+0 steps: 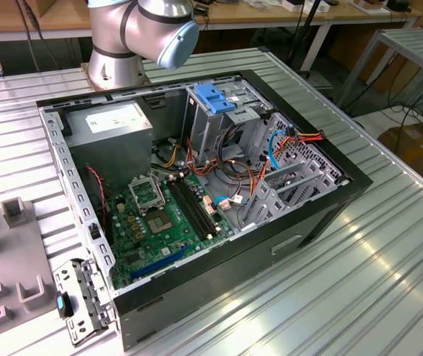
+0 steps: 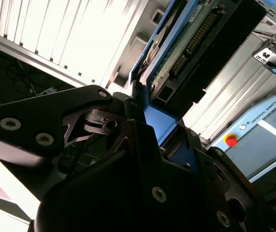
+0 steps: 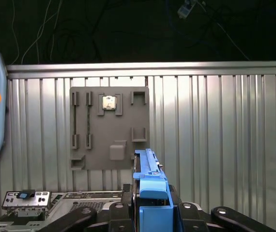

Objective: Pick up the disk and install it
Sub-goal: 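Pick up the disk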

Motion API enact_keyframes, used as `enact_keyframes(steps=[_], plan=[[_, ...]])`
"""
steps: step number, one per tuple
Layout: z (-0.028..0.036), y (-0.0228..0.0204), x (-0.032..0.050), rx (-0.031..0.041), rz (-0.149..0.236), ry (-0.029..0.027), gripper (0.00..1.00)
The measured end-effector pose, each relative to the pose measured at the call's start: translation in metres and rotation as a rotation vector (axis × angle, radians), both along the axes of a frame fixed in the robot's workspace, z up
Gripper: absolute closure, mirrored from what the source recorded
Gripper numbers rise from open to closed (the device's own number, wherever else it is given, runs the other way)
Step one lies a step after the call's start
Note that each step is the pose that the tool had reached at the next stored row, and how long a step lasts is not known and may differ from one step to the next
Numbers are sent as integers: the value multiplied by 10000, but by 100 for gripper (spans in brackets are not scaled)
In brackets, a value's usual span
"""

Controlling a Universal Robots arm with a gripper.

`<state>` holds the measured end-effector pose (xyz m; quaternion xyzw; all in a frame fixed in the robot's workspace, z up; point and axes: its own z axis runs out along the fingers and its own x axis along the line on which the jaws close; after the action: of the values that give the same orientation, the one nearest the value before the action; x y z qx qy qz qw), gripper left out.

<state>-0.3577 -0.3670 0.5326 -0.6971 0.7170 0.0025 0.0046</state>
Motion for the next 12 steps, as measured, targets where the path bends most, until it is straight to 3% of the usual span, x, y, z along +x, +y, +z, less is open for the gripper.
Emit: enact_keyframes(steps=[12], plan=[[0,0,92,0,0,0,63]])
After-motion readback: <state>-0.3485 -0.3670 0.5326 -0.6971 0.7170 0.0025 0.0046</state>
